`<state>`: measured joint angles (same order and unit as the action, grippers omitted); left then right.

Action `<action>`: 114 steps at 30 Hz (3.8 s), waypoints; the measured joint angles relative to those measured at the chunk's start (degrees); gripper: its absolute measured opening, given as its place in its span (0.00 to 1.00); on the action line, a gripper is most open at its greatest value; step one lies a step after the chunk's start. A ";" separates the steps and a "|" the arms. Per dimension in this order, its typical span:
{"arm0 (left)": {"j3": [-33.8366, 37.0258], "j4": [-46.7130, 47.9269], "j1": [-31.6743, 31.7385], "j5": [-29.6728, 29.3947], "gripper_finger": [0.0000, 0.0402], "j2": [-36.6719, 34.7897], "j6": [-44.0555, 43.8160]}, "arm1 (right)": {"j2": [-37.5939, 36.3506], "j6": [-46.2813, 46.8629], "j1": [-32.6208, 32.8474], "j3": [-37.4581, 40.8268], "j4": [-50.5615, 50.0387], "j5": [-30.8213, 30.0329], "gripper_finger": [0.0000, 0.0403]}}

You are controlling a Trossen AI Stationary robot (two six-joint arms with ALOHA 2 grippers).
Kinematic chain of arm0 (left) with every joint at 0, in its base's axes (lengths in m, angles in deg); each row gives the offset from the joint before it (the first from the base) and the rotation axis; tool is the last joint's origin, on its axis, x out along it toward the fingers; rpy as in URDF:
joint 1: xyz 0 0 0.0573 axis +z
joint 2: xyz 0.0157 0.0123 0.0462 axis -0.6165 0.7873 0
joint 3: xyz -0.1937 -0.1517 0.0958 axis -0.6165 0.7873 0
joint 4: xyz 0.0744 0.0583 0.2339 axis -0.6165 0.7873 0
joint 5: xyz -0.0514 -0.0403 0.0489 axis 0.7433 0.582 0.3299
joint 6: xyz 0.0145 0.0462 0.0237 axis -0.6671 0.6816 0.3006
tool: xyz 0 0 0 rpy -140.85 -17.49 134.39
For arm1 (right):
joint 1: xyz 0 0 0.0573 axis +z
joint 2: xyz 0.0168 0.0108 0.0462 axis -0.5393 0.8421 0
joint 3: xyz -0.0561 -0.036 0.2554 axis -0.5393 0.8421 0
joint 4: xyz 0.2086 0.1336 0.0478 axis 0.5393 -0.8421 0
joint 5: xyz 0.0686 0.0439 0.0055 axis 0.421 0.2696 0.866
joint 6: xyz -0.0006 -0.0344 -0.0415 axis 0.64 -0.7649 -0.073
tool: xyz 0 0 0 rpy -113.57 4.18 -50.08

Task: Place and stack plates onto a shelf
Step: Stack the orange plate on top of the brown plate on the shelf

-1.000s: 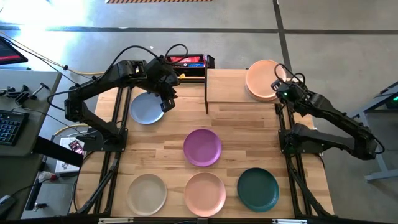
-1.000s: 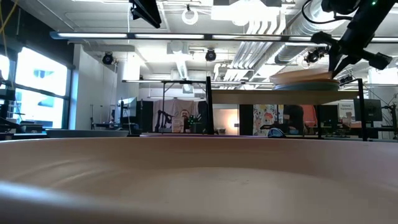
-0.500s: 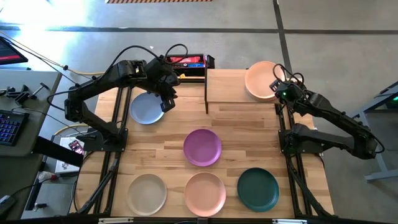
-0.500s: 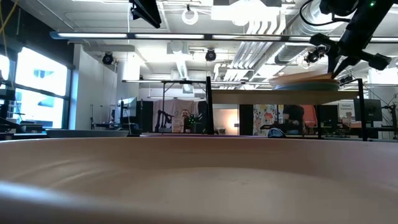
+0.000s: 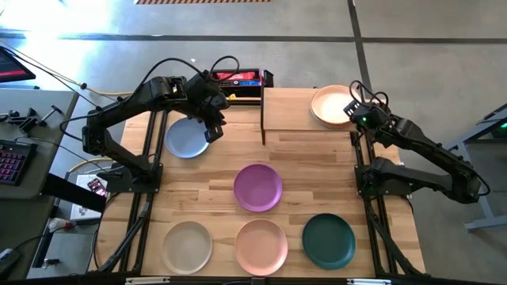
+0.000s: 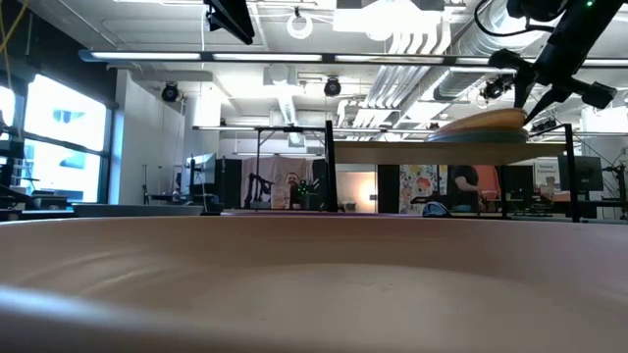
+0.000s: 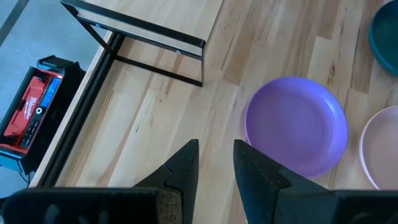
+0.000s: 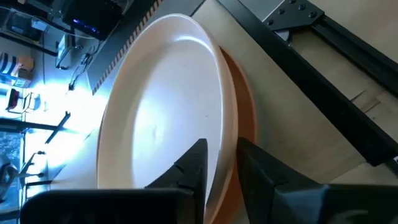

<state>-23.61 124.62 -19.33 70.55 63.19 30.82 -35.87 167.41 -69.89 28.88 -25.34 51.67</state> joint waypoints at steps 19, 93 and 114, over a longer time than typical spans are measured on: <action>0.02 -0.02 0.01 0.00 0.22 0.00 0.00 | -1.00 -2.71 0.00 -0.18 0.01 6.41 0.17; 0.02 -0.57 0.01 0.00 0.22 0.00 -0.01 | -1.37 -9.16 0.66 -0.20 1.14 12.09 0.39; 0.02 -0.57 4.83 -1.70 0.22 0.02 -1.05 | -7.17 -14.82 0.66 -0.22 -2.35 16.90 0.40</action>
<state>-23.58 124.05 -14.50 68.84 63.21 29.77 -43.03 152.59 -69.23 28.66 -27.69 68.57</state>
